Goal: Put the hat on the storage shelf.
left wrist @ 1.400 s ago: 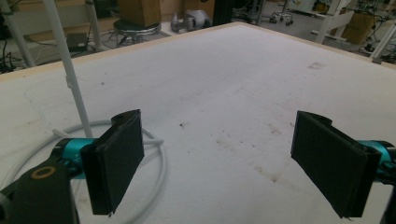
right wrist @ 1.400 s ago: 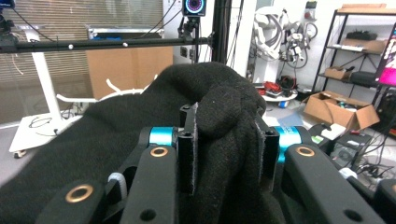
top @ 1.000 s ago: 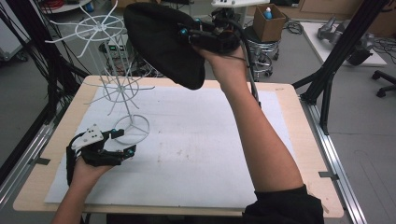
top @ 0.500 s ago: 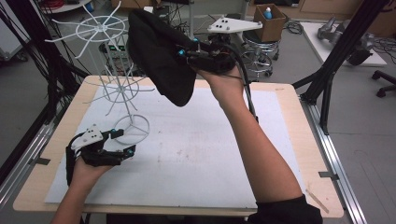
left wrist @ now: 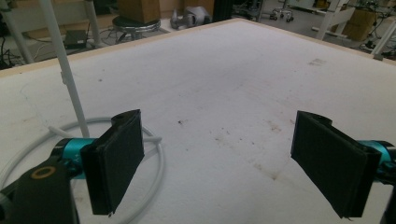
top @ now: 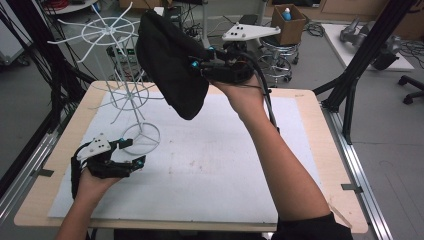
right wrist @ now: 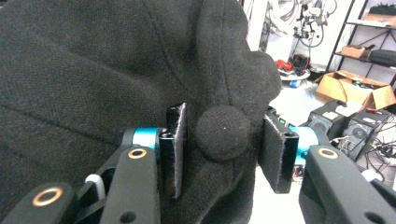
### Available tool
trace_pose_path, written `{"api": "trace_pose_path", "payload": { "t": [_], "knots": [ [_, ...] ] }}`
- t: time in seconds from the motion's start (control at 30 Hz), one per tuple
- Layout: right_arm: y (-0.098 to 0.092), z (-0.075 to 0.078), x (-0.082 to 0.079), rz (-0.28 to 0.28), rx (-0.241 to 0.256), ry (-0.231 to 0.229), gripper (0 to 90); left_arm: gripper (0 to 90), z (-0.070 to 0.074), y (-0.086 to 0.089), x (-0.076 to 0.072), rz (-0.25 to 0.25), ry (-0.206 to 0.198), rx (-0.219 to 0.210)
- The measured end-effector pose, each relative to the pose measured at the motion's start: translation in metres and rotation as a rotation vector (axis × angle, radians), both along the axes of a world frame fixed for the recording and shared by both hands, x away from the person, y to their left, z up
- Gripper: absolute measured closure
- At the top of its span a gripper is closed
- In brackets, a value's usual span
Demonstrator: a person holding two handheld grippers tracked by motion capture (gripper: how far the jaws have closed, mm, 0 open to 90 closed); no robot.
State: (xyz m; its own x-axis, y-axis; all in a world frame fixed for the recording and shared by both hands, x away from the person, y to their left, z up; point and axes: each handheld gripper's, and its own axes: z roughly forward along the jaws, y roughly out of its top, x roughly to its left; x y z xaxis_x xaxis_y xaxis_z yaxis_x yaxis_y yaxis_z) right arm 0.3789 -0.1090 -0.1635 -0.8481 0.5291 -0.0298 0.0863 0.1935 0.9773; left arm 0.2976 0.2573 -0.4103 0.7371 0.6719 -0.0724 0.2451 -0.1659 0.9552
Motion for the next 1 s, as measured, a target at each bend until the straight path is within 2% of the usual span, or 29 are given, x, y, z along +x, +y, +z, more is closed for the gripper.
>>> {"api": "trace_pose_path", "payload": {
  "t": [0.1,0.3,1.0],
  "knots": [
    [-0.002,-0.002,0.0,-0.002,-0.01,0.004,54.7,17.3,0.0,0.001,0.0,-0.001,-0.002,0.002],
    [-0.005,-0.007,0.002,0.005,-0.001,0.011,53.7,17.3,-0.001,0.0,0.001,0.0,0.001,0.001],
    [-0.008,-0.016,0.004,0.004,-0.006,0.056,36.5,17.3,-0.001,0.002,0.001,0.005,0.001,0.006]
  ]
}}
